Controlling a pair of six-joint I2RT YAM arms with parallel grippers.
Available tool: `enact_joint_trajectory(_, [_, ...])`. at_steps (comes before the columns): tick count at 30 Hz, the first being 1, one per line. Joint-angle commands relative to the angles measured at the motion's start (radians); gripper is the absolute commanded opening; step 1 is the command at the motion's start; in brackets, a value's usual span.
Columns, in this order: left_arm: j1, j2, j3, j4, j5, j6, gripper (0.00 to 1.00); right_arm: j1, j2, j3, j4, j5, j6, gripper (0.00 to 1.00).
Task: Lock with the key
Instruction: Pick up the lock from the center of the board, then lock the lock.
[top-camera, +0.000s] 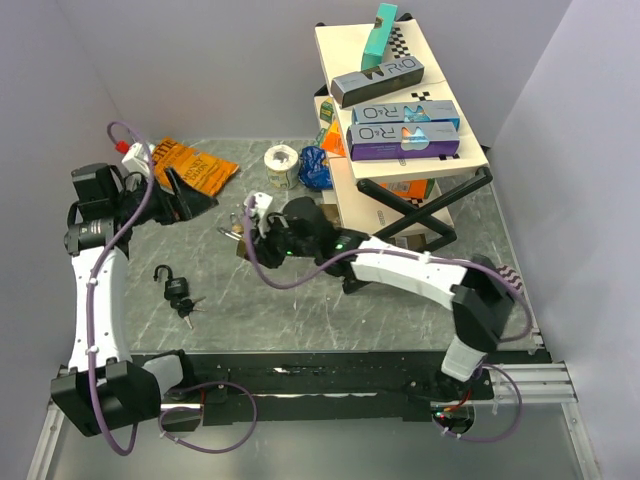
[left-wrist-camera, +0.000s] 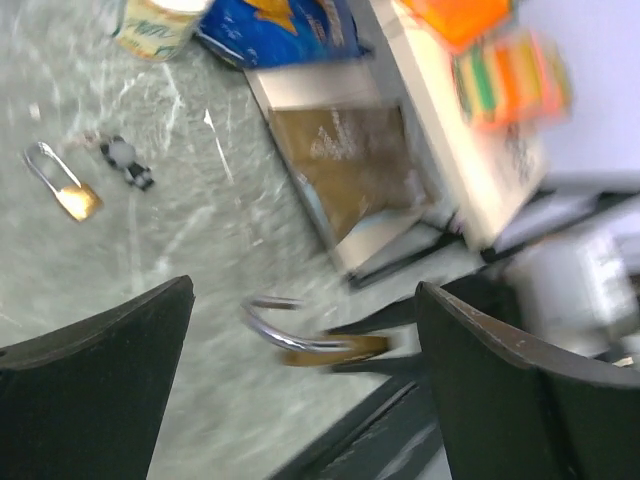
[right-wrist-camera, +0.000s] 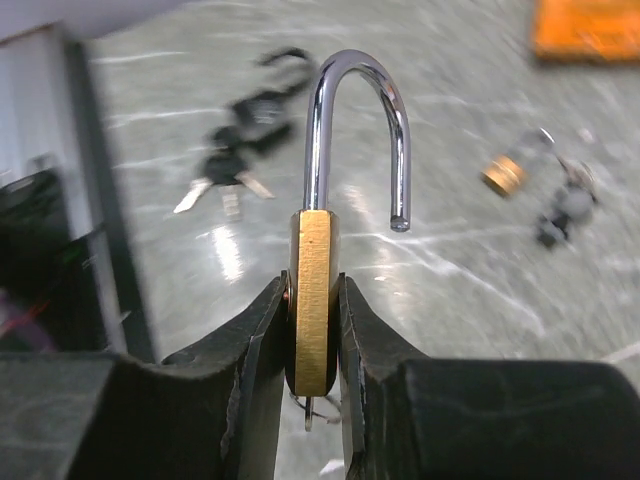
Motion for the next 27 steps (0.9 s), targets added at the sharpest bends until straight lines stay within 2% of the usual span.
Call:
enact_joint_trajectory(1, [0.005, -0.024, 0.076, -0.204, 0.204, 0.532, 0.96, -0.032, -0.182, -0.022, 0.11, -0.291, -0.115, 0.0])
enact_joint_trajectory(2, [0.004, -0.034, 0.075, -0.24, 0.253, 0.697, 0.96, -0.036, -0.198, -0.025, 0.096, -0.326, -0.128, 0.0])
enact_joint_trajectory(5, [0.005, -0.072, 0.064, -0.391, 0.305, 0.961, 0.97, -0.046, -0.229, -0.03, 0.035, -0.391, -0.163, 0.0])
enact_joint_trajectory(7, [0.005, -0.087, 0.055, -0.487, 0.338, 1.061, 0.98, -0.047, -0.245, -0.036, -0.005, -0.419, -0.198, 0.0])
enact_joint_trajectory(8, [0.005, -0.087, 0.056, -0.538, 0.379, 1.191, 0.98, -0.047, -0.257, -0.036, -0.019, -0.423, -0.213, 0.0])
enact_joint_trajectory(9, [0.005, -0.083, 0.064, -0.681, 0.4, 1.28, 0.99, -0.047, -0.263, -0.041, -0.028, -0.423, -0.217, 0.0])
enact_joint_trajectory(10, [0.005, -0.077, 0.064, -0.755, 0.413, 1.38, 0.99, -0.047, -0.271, -0.044, -0.028, -0.425, -0.217, 0.0])
enact_joint_trajectory(11, [0.004, -0.074, 0.059, -0.818, 0.422, 1.556, 0.99, -0.046, -0.281, -0.048, -0.054, -0.423, -0.226, 0.0])
enact_joint_trajectory(18, [0.002, -0.107, -0.045, -0.837, 0.367, 1.646, 0.95, -0.047, -0.324, -0.091, -0.081, -0.409, -0.252, 0.0])
enact_joint_trajectory(22, [-0.004, -0.127, -0.068, -0.834, 0.407, 1.7, 0.86, -0.049, -0.332, -0.09, -0.091, -0.437, -0.255, 0.0])
enact_joint_trajectory(27, [-0.042, -0.124, -0.091, -0.807, 0.428, 1.672, 0.8, -0.047, -0.327, -0.074, -0.091, -0.489, -0.244, 0.0])
